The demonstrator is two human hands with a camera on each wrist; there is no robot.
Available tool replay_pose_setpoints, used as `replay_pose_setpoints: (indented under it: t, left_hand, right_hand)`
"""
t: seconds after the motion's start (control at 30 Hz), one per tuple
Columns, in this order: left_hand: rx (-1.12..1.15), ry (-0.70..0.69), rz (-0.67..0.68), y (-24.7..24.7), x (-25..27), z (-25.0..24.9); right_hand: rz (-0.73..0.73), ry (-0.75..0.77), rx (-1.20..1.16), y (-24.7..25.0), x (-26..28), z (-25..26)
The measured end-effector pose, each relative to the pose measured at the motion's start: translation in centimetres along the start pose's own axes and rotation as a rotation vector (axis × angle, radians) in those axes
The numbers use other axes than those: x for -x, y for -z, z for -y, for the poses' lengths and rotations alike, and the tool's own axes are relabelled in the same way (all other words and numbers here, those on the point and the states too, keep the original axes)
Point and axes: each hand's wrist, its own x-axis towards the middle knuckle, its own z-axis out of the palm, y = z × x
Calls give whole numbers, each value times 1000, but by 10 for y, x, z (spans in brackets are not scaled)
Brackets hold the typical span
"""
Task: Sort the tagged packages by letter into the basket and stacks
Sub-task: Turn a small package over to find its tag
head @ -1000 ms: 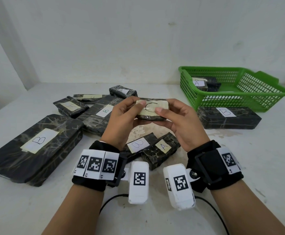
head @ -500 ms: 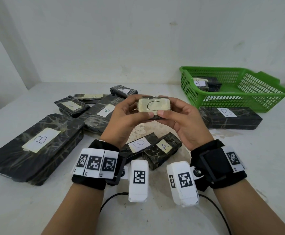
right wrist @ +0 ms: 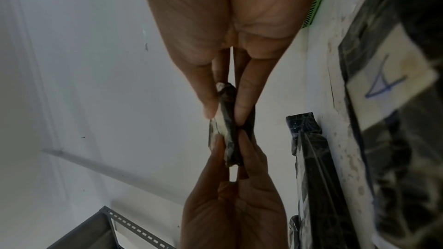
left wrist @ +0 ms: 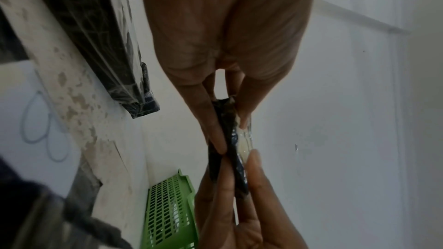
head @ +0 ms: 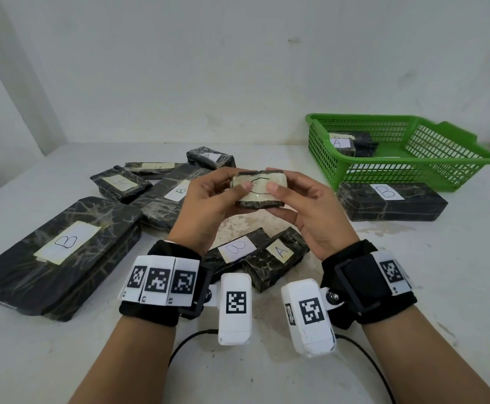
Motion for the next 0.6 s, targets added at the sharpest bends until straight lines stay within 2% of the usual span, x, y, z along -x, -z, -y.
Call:
replay_pose_setpoints:
  t: [0.13, 0.37, 0.5, 0.6]
  left_hand:
    - [27, 8, 52, -3, 2, -2]
    - [-38, -37, 53, 4, -1, 3]
    - [-67, -70, 101, 4, 0, 3]
    - [-80, -107, 102, 4, 0, 2]
  right_hand:
    - [-30, 31, 36, 2, 0, 0]
    - [15, 4, 16, 1, 0, 3]
    - [-33, 44, 76, 2, 0, 4]
    - [-34, -8, 93, 4, -1, 6]
